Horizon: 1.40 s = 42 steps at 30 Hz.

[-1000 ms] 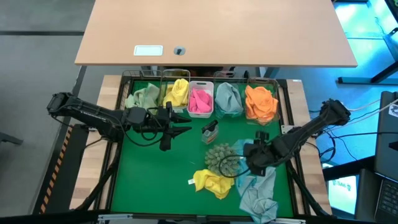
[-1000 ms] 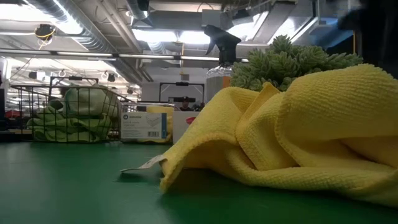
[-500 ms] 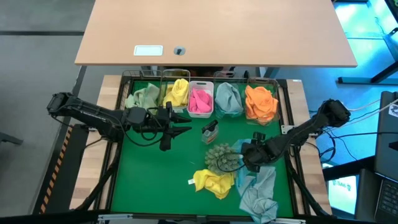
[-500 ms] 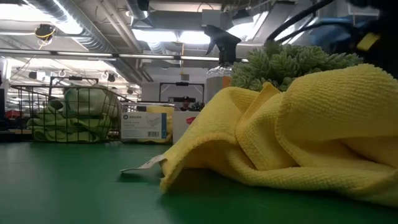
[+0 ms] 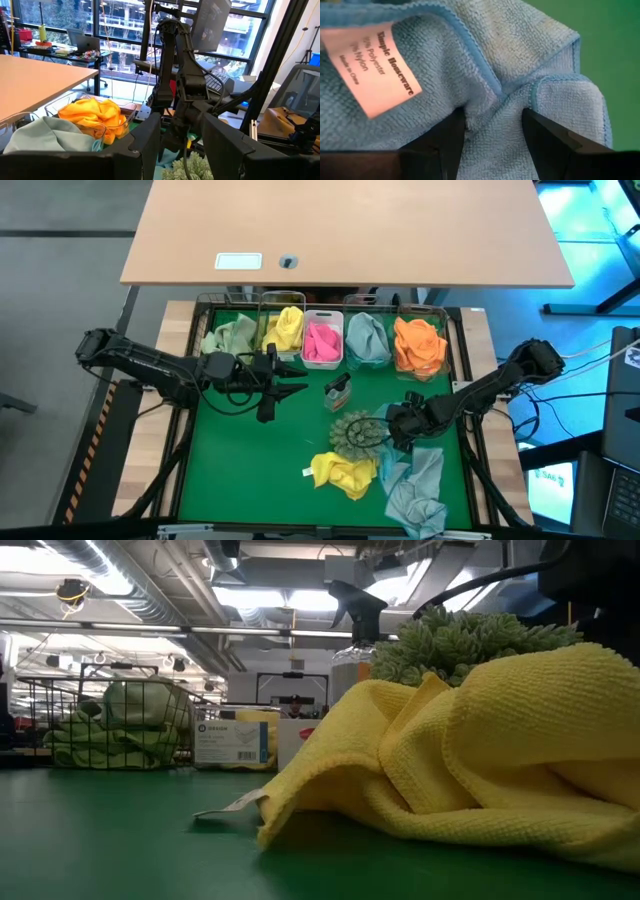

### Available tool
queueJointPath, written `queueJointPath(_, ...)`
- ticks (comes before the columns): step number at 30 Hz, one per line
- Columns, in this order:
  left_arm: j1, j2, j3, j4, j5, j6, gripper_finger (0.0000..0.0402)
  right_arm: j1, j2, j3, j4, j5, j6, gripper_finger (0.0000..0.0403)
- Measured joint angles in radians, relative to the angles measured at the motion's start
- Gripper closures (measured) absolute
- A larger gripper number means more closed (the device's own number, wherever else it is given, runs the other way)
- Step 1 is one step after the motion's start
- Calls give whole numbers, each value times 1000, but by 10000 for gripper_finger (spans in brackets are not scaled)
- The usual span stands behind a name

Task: Sort microfiber towel by color & place in baskets
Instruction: Put the blue microfiber towel into the middle transparent bin

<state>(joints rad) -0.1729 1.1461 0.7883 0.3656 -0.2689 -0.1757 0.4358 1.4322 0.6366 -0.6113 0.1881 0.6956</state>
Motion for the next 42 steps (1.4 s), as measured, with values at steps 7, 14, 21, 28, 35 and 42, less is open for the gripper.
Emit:
queueJointPath(7, 0, 0, 0, 0, 0, 0, 264, 1, 1, -6, 4, -16, 18, 222)
queueJointPath(14, 0, 0, 0, 0, 0, 2, 264, 2, 3, -8, 32, -24, 12, 313)
queueJointPath(21, 0, 0, 0, 0, -1, 3, 264, 2, 1, -2, 26, -24, 4, 391)
queueJointPath(28, 0, -71, -2, -8, -9, 75, 264, 2, 6, 91, -102, -82, -56, 376)
queueJointPath(35, 0, -183, -2, -144, -11, 167, 264, 2, -2, 223, -280, -83, -115, 387)
queueJointPath(42, 21, -240, -98, -163, -4, 145, 264, 2, -15, 393, -517, -59, -200, 390)
